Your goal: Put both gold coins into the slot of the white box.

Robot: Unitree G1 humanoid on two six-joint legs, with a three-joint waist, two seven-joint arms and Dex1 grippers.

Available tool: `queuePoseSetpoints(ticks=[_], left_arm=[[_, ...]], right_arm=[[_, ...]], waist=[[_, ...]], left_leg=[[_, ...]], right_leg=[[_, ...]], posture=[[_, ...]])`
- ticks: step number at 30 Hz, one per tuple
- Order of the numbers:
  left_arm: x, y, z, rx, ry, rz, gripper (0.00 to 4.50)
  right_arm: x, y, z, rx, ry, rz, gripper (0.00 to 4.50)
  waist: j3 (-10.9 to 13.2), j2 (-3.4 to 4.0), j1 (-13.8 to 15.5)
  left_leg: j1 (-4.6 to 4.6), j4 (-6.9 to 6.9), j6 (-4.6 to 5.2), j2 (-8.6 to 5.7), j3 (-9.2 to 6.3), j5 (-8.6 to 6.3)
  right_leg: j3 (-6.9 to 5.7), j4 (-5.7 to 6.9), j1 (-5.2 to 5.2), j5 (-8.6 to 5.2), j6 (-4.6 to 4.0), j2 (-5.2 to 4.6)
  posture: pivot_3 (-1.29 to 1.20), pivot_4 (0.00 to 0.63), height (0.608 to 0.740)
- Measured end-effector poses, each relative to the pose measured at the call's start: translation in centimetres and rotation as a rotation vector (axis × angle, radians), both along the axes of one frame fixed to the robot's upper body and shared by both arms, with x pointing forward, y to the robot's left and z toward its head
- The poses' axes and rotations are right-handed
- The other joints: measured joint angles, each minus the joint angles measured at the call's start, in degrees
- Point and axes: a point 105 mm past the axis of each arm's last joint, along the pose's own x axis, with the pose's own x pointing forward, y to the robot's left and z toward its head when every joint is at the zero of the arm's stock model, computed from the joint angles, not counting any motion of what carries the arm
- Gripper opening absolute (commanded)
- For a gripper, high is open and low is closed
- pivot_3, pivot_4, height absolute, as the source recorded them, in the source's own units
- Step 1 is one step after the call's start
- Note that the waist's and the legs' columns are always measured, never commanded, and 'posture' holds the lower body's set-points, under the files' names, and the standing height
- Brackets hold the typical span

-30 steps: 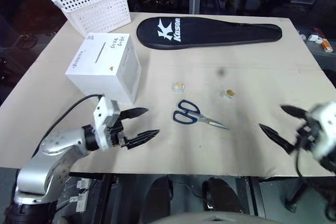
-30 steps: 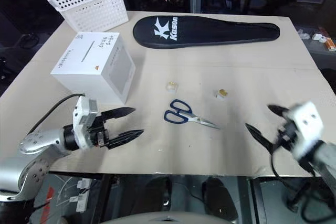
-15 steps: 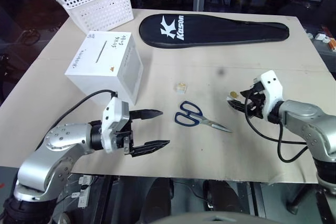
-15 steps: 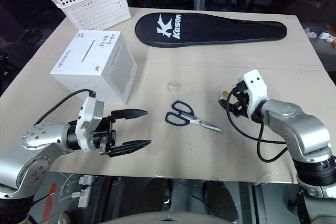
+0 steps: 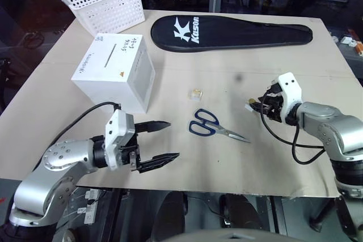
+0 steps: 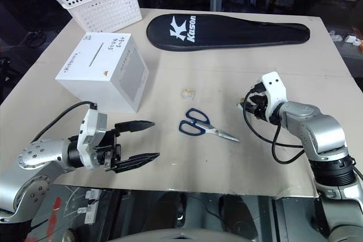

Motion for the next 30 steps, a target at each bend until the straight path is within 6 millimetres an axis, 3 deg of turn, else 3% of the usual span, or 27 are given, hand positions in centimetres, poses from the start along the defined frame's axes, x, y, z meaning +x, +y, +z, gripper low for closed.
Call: queuePoseSetpoints(ticks=[7, 10, 11, 24, 28, 30], left_arm=[[0.2, -0.3, 0.5, -0.007, 0.000, 0.007, 4.50], [0.4, -0.3, 0.7, -0.007, -0.001, 0.015, 4.50], [0.3, -0.5, 0.8, -0.008, -0.002, 0.013, 4.50], [0.5, -1.0, 1.9, -0.063, 0.026, 0.027, 4.50], [2.3, -1.3, 4.7, -0.214, 0.078, 0.071, 4.50], [2.7, -1.4, 5.2, -0.251, 0.114, 0.072, 3.99]], right_arm=[[0.4, -0.3, -0.4, -0.005, 0.013, -0.010, 1.96], [0.6, -0.2, -0.8, 0.004, 0.024, -0.007, 0.72], [0.6, -0.1, -0.8, 0.007, 0.022, -0.002, 0.08], [0.5, 0.1, -0.4, 0.018, 0.014, 0.015, 0.08], [-1.3, 1.7, 2.7, 0.116, -0.076, 0.152, 0.08], [-2.7, 2.8, 4.5, 0.160, -0.121, 0.246, 0.00]], waist=[[0.0, 0.01, 0.0], [0.0, 0.01, -0.1], [0.0, 0.01, -0.1], [0.0, 0.01, 0.0], [0.0, 0.01, 0.2], [0.0, 0.01, 0.0]], left_leg=[[0.00, 0.00, 0.00, 0.00, 0.00, 0.00], [0.00, 0.00, 0.00, 0.00, 0.00, 0.00], [0.00, 0.00, 0.00, 0.00, 0.00, 0.00], [0.00, 0.00, 0.00, 0.00, -0.02, 0.00], [-0.03, 0.03, 0.00, 0.00, -0.12, 0.00], [-0.02, 0.03, 0.00, 0.00, -0.12, 0.00]], right_leg=[[0.00, 0.01, 0.00, 0.00, 0.00, 0.01], [0.00, 0.01, 0.00, 0.00, 0.00, 0.01], [0.01, 0.01, 0.00, 0.00, 0.00, 0.01], [0.00, 0.02, 0.00, 0.00, 0.00, 0.01], [-0.07, 0.04, 0.01, 0.01, 0.02, 0.01], [-0.03, 0.02, 0.02, 0.01, 0.02, 0.01]], posture=[[0.00, 0.150, 0.740], [0.00, 0.150, 0.740], [0.00, 0.150, 0.740], [0.00, 0.150, 0.740], [0.00, 0.150, 0.740], [0.00, 0.150, 0.740]])
